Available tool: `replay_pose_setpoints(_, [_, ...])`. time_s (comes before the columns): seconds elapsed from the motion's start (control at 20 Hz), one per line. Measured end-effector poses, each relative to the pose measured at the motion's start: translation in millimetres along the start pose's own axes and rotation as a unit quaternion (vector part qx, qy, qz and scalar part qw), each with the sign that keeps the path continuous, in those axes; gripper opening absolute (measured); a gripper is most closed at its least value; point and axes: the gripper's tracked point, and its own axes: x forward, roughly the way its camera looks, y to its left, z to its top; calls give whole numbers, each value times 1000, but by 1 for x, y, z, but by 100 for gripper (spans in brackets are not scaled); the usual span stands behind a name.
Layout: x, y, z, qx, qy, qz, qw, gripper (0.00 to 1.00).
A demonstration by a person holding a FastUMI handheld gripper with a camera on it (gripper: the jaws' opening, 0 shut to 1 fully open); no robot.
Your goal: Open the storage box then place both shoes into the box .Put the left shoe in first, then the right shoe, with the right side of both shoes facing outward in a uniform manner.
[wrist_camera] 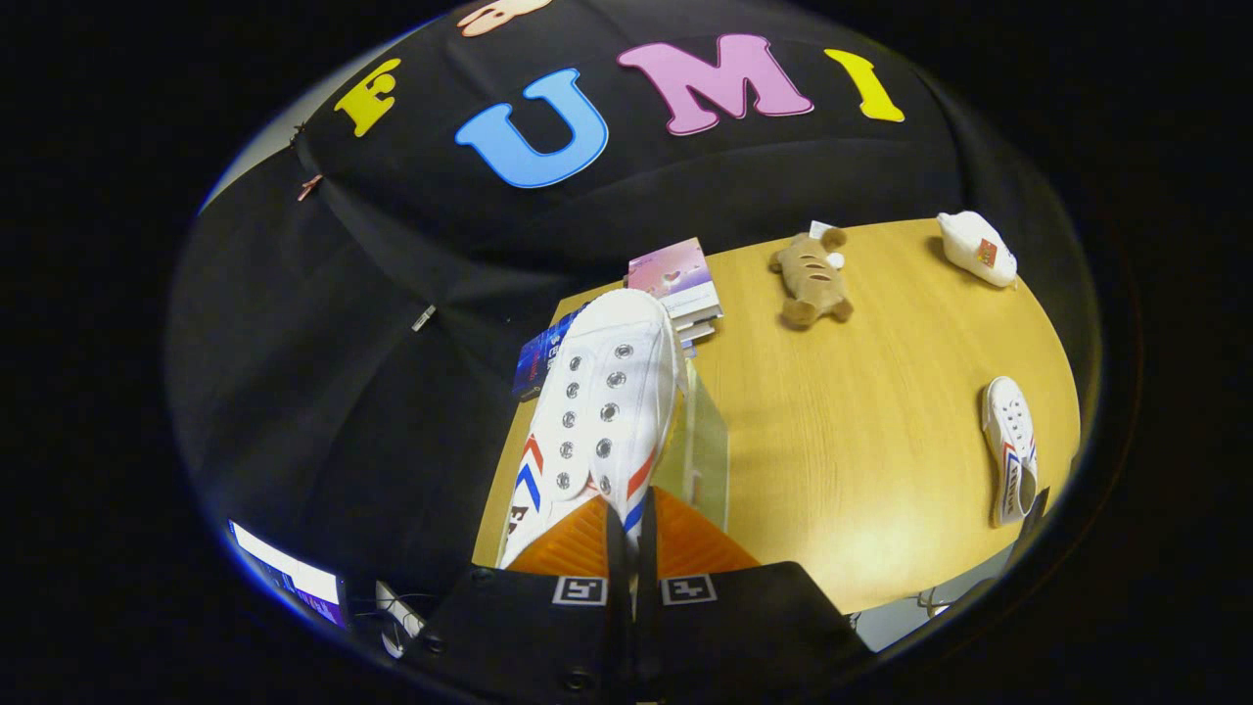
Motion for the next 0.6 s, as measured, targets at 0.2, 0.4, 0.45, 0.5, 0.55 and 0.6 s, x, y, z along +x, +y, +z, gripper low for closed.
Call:
replay_pose_setpoints(0.2, [41, 32, -17, -3, 21, 3, 1000, 5])
replay_pose_setpoints(0.4, [75, 38, -38, -13, 47, -14, 999, 6])
replay_pose_setpoints(0.45, [83, 37, -43, -12, 54, -19, 998, 5])
replay_pose_setpoints(0.5, [91, 37, -47, -11, 60, -24, 998, 5])
replay_pose_setpoints(0.55, [98, 36, -52, -11, 66, -30, 997, 5])
replay_pose_setpoints(0.6, [106, 35, -57, -10, 73, -35, 997, 5])
